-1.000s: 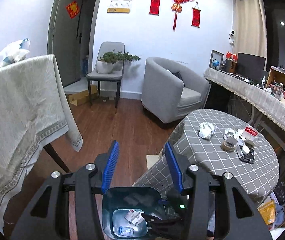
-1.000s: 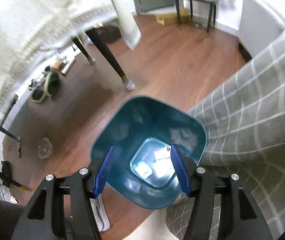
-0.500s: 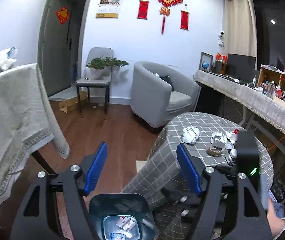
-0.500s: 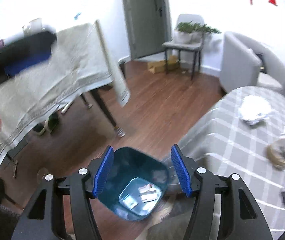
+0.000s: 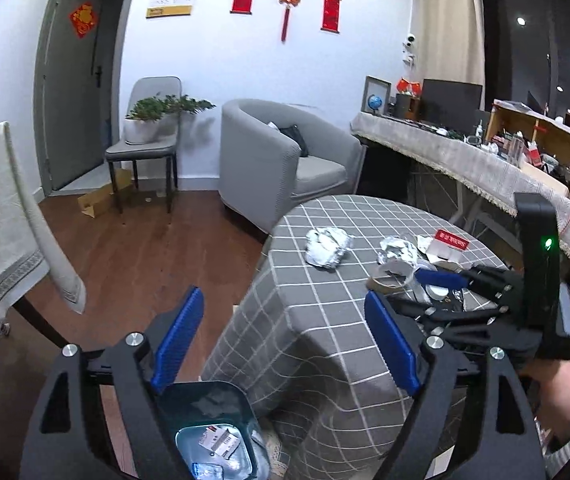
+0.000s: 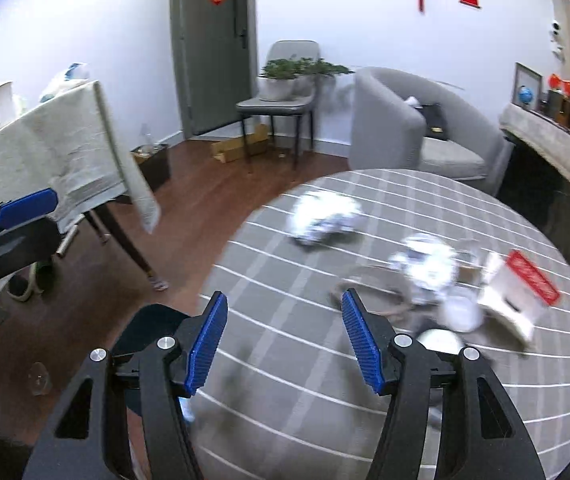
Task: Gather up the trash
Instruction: 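Move both tools back to the table and grasp the white round lid with the right gripper, then grasp the clear plastic ring with the left gripper while the right gripper holds the white lid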
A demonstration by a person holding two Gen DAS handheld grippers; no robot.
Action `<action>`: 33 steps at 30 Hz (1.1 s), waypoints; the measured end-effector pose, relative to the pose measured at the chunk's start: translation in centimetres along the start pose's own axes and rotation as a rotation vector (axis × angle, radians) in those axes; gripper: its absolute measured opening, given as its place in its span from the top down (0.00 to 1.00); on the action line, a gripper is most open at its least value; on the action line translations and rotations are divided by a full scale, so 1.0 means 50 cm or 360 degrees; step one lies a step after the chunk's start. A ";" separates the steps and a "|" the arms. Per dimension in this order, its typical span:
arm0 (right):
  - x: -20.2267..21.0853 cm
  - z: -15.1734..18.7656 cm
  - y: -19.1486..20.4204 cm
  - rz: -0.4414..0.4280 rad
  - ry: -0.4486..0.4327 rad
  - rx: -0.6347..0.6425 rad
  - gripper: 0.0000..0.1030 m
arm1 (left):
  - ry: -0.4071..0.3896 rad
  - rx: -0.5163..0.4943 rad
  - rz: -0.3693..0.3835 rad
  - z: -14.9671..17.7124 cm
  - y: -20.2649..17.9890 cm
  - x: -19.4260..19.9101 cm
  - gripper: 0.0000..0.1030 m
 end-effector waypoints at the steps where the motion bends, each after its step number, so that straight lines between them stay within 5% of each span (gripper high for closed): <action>1: 0.007 0.003 -0.017 0.0011 -0.0001 -0.0007 0.41 | 0.0006 -0.0010 0.0008 0.001 -0.008 -0.005 0.18; 10: 0.050 0.044 -0.116 0.0101 0.0031 -0.0044 0.42 | 0.0030 -0.0005 0.0046 -0.004 -0.059 -0.037 0.13; 25: 0.009 0.053 -0.142 0.0131 0.0198 0.0094 0.63 | 0.0173 -0.0140 0.0162 0.013 -0.149 -0.142 0.13; 33: 0.023 0.038 -0.156 -0.0014 0.0167 0.0075 0.71 | 0.0207 -0.0231 0.0244 0.011 -0.196 -0.187 0.13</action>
Point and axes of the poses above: each gripper's, at about its wrist camera, not at the fingertips, and x roughly against the way its jaws point, y to its left, z to its underside, the point moved 2 cm from there along -x, roughly the way its jaws point, and after that the axes turned 13 degrees about -z, right-handed, at the moved point
